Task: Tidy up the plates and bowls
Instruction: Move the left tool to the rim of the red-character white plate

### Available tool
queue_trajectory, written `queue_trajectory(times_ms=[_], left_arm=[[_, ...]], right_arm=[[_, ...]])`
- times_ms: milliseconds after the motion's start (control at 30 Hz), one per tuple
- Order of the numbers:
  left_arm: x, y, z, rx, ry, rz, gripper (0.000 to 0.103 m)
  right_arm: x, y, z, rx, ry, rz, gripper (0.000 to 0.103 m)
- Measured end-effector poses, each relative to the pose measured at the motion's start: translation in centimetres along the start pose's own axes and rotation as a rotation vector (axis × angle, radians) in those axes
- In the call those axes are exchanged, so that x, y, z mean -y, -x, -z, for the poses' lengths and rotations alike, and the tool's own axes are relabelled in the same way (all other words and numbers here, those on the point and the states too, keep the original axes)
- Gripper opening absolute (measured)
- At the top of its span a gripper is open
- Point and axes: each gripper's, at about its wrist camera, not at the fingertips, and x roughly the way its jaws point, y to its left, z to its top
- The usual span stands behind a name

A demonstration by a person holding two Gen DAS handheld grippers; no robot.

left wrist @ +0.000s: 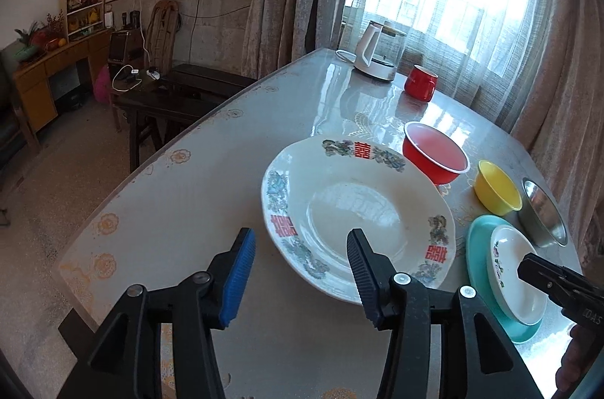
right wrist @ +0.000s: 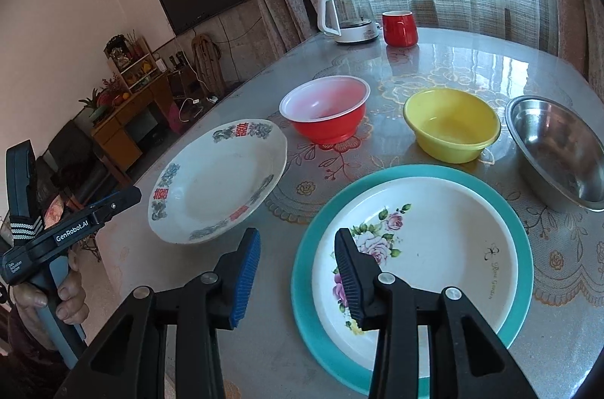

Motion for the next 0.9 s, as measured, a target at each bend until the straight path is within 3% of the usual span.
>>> queue_trajectory(times_ms=[233, 400, 633, 900], left_arm=[[-2.7, -1.2, -0.6, -0.041, 0.101, 0.015, 0.049], [-3.6, -2.7, -1.5, -0.077, 0.161, 0.028, 0.042], [-3.5, -4.1, -2.6, -0.045, 0.144, 0.026, 0.042], [-4.0, -6.4, -3.5, -0.081, 0.147, 0.042, 0.056]], right_arm=[[-1.4, -2.1, -1.2, -0.037, 0.040, -0.009, 0.043], [-1.3, -3.6, -2.8, -0.054, 0.008, -0.026, 0.050], [-1.4, -6.9, -4.3, -0.096, -0.031, -0.031, 0.051], [-1.3, -9.1, -5.2, -0.117, -0.026, -0.005, 0.051]])
